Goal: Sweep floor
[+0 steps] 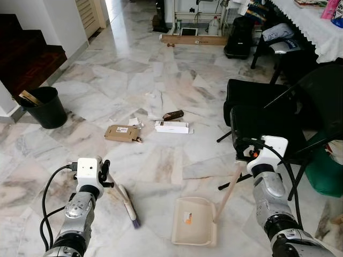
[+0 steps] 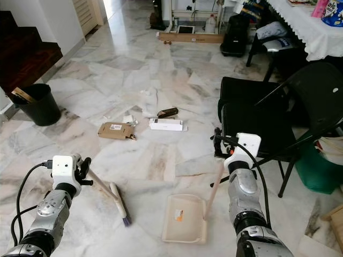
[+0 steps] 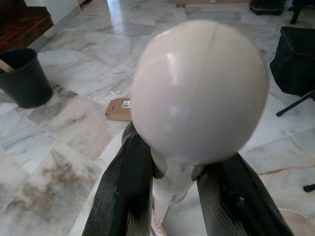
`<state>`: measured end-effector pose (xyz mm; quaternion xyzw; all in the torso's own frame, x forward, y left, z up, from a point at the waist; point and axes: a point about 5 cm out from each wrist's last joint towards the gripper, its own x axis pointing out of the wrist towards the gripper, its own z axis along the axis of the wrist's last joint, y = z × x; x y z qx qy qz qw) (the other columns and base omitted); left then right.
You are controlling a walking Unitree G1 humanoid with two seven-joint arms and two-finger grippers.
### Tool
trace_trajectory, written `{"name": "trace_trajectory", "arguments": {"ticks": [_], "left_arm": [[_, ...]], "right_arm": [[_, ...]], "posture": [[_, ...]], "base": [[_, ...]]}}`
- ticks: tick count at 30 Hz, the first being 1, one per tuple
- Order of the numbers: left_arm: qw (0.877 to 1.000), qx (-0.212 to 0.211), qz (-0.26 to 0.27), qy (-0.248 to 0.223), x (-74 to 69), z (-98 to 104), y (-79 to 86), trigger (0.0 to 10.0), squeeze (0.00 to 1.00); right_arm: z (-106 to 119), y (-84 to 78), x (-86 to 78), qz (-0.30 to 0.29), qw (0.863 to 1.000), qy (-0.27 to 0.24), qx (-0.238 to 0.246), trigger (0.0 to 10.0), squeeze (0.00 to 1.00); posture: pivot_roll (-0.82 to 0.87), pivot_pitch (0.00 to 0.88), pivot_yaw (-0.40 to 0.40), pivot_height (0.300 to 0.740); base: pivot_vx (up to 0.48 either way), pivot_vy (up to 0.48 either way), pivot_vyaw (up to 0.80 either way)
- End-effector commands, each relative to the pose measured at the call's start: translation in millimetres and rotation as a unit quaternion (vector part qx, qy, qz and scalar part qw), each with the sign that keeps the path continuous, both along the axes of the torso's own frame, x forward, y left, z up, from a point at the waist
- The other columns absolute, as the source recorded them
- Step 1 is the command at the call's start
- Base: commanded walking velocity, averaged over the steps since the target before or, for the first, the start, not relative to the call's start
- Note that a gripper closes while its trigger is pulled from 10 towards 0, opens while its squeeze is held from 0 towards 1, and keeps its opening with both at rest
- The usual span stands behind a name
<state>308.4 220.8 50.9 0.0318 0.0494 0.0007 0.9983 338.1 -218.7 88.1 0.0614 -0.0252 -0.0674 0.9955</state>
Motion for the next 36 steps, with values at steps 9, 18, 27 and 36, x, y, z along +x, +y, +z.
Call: {"name": "trace_trajectory", "arguments": {"ticks": [9,18,27,36], "left_arm": [[1.000,0.000,0.003,-0.005,4.5,6.0,3.9,10.0,0.00],[1.000,-0.001,0.005,-0.005,3.3,5.2,4.7,10.0,0.00],[1.000,-0.002,0.005,-0.001,3.4,3.7,3.2,10.0,0.00],[1.000,-0.002,0.004,-0.002,4.8,4.9,3.0,10.0,0.00]], "right_arm": [[30.7,-10.6,10.2,-0.039,0.997,-0.063,0.017,10.0,0.00],[32.6,-4.8,11.4,-0.032,0.997,-0.067,0.021,10.0,1.00],[8.4,-1.5,-2.3,-0.044,0.998,-0.029,0.042,10.0,1.00],[-9.2,-2.2,-9.2,-0.064,0.994,0.009,0.091,10.0,1.00]], "posture": [[-0.03,0.064,0.068,0.740],[-0.03,0.064,0.061,0.740],[-0.04,0.062,0.060,0.740],[-0.03,0.058,0.057,0.740]], "base": [[0.000,0.000,0.00],[0.000,0.000,0.00],[0.000,0.000,0.00],[0.000,0.000,0.00]]}}
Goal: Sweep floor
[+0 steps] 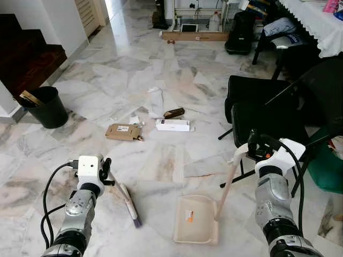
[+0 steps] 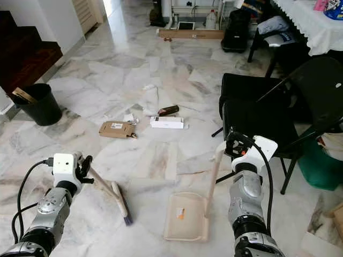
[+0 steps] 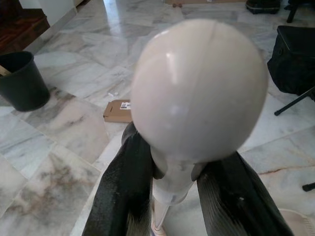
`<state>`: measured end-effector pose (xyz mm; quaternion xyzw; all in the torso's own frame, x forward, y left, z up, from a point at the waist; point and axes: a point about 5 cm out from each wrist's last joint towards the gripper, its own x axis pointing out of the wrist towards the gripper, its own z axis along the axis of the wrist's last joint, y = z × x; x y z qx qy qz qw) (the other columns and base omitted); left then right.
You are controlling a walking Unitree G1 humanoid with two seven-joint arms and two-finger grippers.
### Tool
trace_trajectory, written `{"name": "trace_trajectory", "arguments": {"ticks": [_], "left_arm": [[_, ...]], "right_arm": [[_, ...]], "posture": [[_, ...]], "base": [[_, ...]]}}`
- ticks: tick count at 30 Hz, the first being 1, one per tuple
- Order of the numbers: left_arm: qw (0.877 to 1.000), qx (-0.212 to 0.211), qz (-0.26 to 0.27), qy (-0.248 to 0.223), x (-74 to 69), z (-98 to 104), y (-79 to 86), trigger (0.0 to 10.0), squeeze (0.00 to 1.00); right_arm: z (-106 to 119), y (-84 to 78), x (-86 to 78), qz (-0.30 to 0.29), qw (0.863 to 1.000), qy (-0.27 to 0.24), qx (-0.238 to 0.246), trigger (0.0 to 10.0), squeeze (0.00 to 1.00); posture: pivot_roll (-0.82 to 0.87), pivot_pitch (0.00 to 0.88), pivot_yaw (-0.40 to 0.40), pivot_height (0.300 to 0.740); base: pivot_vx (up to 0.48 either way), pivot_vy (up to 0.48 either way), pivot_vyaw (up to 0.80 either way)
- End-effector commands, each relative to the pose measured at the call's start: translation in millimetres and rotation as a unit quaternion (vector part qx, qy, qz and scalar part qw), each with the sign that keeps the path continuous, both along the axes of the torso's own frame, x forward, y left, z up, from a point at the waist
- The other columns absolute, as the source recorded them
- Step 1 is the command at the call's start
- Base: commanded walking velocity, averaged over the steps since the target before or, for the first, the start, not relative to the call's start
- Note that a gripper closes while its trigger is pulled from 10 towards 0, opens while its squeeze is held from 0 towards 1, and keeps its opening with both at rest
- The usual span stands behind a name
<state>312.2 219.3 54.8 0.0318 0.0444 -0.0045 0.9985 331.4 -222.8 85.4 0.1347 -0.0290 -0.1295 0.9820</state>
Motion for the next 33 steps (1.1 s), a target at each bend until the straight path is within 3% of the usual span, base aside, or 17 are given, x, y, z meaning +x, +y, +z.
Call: {"name": "trace_trajectory", "arguments": {"ticks": [1,7,9,12,13,18,22,24,29,33], "left_arm": [[1.000,-0.001,0.009,0.003,0.9,1.0,4.6,10.0,0.00],[1.000,0.000,0.013,0.003,0.2,1.2,7.6,10.0,0.00],[1.000,0.000,0.013,0.003,0.2,1.2,7.8,10.0,0.00],[1.000,0.000,0.013,0.003,0.2,1.2,7.7,10.0,0.00],[1.000,0.000,0.012,0.003,0.3,1.2,7.2,10.0,0.00],[1.000,-0.001,0.010,0.002,0.9,1.4,5.6,10.0,0.00],[1.000,-0.001,0.011,0.002,1.0,1.6,5.7,10.0,0.00],[1.000,-0.001,0.011,0.002,0.8,1.6,6.2,10.0,0.00],[1.000,0.000,0.012,0.001,0.7,1.9,7.4,10.0,0.00],[1.000,0.001,0.013,0.000,0.9,2.5,8.0,10.0,0.00]], "right_arm": [[-6.6,1.9,-2.5,-0.002,1.000,0.014,0.017,10.0,1.00],[-11.2,2.7,-5.4,0.001,0.999,0.010,0.053,10.0,1.00],[-12.7,11.2,-4.7,0.041,0.995,0.001,0.091,10.0,1.00],[-13.1,15.3,-4.7,0.061,0.993,-0.003,0.103,10.0,0.99],[-14.3,17.6,-5.0,0.072,0.991,-0.002,0.112,10.0,0.00],[-23.0,23.9,-8.3,0.108,0.984,0.012,0.139,10.0,0.00],[-27.1,22.7,-10.1,0.108,0.988,0.030,0.106,10.0,0.00],[-27.0,21.0,-10.1,0.108,0.991,0.041,0.061,10.0,0.00],[-20.9,13.7,-6.5,0.088,0.994,0.035,0.051,10.0,0.00],[-15.4,14.0,-2.5,0.102,0.994,0.039,-0.002,10.0,0.00]], "posture": [[-0.03,0.058,0.057,0.740],[-0.03,0.056,0.057,0.740],[-0.03,0.057,0.057,0.740],[-0.03,0.057,0.057,0.740],[-0.03,0.057,0.057,0.740],[-0.03,0.054,0.057,0.740],[-0.02,0.054,0.057,0.740],[-0.02,0.054,0.057,0.740],[-0.02,0.055,0.058,0.740],[-0.02,0.055,0.058,0.740]], "base": [[0.000,0.000,0.00],[0.000,0.000,0.00],[0.000,0.000,0.00],[0.000,0.000,0.00],[0.000,0.000,0.00],[0.000,0.000,0.00],[0.000,0.000,0.00],[0.000,0.000,0.00],[0.000,0.000,0.00],[0.000,0.000,0.00]]}}
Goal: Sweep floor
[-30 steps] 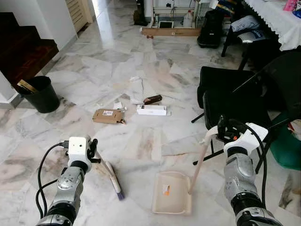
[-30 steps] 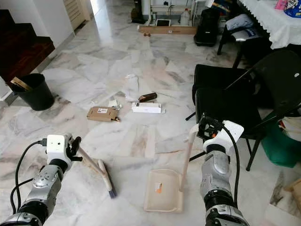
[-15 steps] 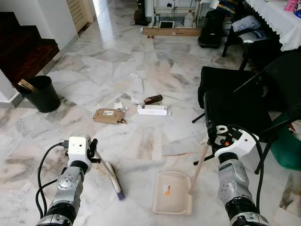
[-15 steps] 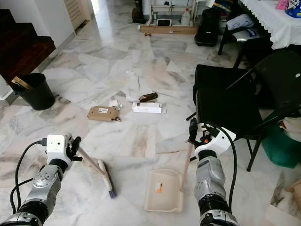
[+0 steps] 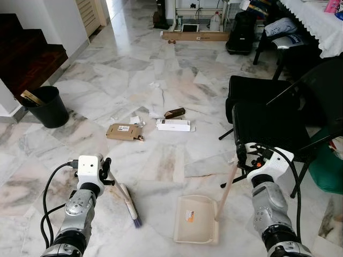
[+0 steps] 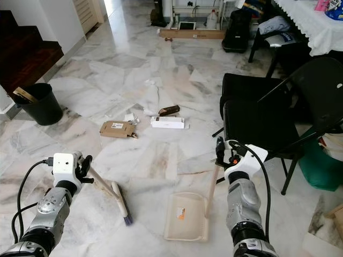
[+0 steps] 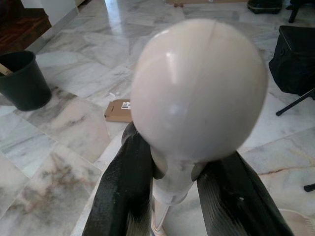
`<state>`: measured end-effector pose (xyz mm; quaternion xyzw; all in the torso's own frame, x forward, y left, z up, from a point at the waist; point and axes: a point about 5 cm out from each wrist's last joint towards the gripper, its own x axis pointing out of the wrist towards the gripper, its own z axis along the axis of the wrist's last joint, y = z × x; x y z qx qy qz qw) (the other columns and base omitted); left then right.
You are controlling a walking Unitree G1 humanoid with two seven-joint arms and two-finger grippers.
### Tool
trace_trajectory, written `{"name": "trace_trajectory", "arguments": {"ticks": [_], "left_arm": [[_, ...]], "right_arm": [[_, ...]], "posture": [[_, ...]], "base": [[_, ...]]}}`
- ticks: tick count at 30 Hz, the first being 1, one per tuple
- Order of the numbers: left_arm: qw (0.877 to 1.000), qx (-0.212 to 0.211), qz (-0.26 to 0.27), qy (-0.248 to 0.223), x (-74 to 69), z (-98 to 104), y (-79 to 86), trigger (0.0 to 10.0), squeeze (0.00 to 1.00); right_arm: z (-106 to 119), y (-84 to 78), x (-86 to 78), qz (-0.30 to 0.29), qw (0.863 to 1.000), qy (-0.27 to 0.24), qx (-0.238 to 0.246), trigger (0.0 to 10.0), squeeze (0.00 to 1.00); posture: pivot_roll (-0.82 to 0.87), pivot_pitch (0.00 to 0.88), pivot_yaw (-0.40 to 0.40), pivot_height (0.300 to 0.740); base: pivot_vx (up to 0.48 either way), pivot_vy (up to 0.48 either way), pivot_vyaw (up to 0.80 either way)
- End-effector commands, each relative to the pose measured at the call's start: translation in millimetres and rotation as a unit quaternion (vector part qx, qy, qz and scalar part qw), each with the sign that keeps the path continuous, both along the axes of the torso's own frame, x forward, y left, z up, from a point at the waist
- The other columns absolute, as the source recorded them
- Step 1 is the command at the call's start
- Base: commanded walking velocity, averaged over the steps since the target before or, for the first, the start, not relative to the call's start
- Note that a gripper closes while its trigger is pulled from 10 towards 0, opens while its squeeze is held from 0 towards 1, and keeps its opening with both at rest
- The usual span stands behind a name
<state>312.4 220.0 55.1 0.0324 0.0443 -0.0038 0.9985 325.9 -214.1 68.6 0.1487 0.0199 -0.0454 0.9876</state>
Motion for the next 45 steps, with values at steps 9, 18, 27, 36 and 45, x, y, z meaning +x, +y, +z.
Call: {"name": "trace_trajectory", "arguments": {"ticks": [9,18,27,36,45], "left_arm": [[1.000,0.000,0.009,-0.001,2.5,3.6,5.6,10.0,0.00],[1.000,0.001,0.008,0.000,2.4,3.3,5.0,10.0,0.00],[1.000,0.002,0.008,0.000,2.1,3.0,5.3,10.0,0.00],[1.000,0.000,0.006,0.000,3.5,3.3,2.3,10.0,0.00],[1.000,0.000,0.009,0.000,2.4,2.7,3.8,10.0,0.00]], "right_arm": [[-2.3,18.5,4.4,0.043,0.997,0.012,-0.066,10.0,0.00],[-7.4,23.1,5.1,0.032,0.998,0.026,-0.057,10.0,0.00],[-6.9,25.9,8.0,0.026,0.997,0.031,-0.064,10.0,0.00],[-0.3,32.3,17.0,0.040,0.994,0.039,-0.091,10.0,0.00],[-0.5,32.8,20.1,0.033,0.991,0.059,-0.119,10.0,0.00]], "posture": [[-0.02,0.053,0.062,0.740],[-0.01,0.053,0.063,0.740],[0.00,0.051,0.061,0.740],[0.00,0.045,0.057,0.740],[0.01,0.042,0.051,0.740]], "base": [[0.000,0.000,0.00],[0.000,0.000,0.00],[0.000,0.000,0.00],[0.000,0.000,0.00],[0.000,0.000,0.00]]}}
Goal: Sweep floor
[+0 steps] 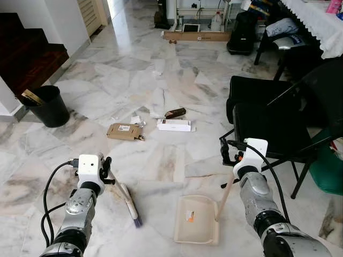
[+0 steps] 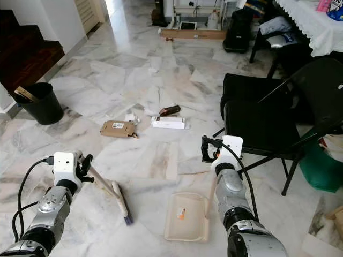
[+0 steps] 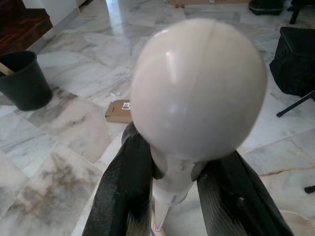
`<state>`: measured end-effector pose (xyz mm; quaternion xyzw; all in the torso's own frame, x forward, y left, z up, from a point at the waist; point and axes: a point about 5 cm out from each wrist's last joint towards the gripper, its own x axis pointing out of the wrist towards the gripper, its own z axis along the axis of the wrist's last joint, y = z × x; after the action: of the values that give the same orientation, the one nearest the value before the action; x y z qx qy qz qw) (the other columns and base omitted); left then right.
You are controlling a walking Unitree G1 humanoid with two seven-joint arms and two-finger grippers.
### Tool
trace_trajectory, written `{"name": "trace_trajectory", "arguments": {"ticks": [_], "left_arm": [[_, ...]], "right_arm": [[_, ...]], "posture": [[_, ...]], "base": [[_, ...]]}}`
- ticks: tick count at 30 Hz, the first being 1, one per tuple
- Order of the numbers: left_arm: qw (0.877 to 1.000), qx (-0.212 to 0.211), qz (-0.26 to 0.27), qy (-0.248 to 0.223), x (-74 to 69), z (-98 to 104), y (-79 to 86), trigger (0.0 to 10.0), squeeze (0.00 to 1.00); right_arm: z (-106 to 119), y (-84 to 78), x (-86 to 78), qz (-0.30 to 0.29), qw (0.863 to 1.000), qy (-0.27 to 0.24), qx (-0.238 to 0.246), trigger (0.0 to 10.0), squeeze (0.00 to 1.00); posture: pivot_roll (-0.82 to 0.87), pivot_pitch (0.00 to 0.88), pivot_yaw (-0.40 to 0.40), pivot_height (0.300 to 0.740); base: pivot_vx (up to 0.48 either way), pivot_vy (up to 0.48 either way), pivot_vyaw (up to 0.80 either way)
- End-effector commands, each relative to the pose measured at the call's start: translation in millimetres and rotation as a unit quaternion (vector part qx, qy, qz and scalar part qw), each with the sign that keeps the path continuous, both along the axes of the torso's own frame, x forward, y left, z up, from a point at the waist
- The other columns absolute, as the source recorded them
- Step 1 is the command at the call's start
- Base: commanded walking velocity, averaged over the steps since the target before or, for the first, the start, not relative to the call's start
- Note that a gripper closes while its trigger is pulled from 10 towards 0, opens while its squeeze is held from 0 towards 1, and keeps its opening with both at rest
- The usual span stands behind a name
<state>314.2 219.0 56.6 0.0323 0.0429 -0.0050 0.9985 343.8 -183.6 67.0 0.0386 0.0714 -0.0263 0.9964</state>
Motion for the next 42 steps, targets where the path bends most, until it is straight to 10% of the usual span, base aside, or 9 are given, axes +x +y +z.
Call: {"name": "trace_trajectory", "arguments": {"ticks": [1,30,31,32,34,40,41,42], "left_arm": [[1.000,0.000,0.011,0.001,0.7,1.3,4.9,10.0,0.00],[1.000,0.007,0.002,0.006,-1.0,0.2,6.8,10.0,0.00],[1.000,0.007,0.002,0.006,-0.8,0.4,6.6,10.0,0.00],[1.000,0.007,0.002,0.006,-0.7,0.5,6.6,10.0,0.00],[1.000,0.008,0.002,0.005,-0.8,0.8,6.8,10.0,0.00],[1.000,0.009,0.000,0.006,-1.2,0.5,7.4,10.0,0.00],[1.000,0.009,0.000,0.006,-1.3,0.5,7.3,10.0,0.00],[1.000,0.009,0.000,0.007,-1.3,0.5,7.4,10.0,0.00]], "right_arm": [[1.1,2.3,2.2,0.004,1.000,0.006,-0.011,10.0,0.00],[-9.1,-7.8,-3.1,-0.061,0.996,0.045,-0.046,10.0,0.00],[-10.0,-8.6,-3.7,-0.062,0.996,0.048,-0.046,4.8,0.00],[-10.3,-9.0,-3.9,-0.063,0.996,0.049,-0.047,4.8,0.00],[-10.9,-9.7,-4.3,-0.066,0.995,0.051,-0.048,0.0,0.00],[-13.6,-10.3,-6.2,-0.068,0.995,0.056,-0.047,0.1,0.00],[-15.1,-10.3,-7.1,-0.069,0.995,0.060,-0.046,2.0,0.00],[-15.8,-10.2,-7.6,-0.069,0.995,0.061,-0.046,1.8,0.00]], "posture": [[0.01,0.042,0.051,0.740],[0.03,0.048,0.072,0.740],[0.03,0.048,0.072,0.740],[0.03,0.048,0.072,0.740],[0.04,0.050,0.074,0.740],[0.04,0.052,0.076,0.740],[0.04,0.052,0.076,0.740],[0.05,0.053,0.076,0.740]], "base": [[0.000,0.000,0.00],[0.000,0.000,0.00],[0.000,0.000,0.00],[0.000,0.000,0.00],[0.000,0.000,0.00],[0.000,0.000,0.00],[0.000,0.000,0.00],[0.000,0.000,0.00]]}}
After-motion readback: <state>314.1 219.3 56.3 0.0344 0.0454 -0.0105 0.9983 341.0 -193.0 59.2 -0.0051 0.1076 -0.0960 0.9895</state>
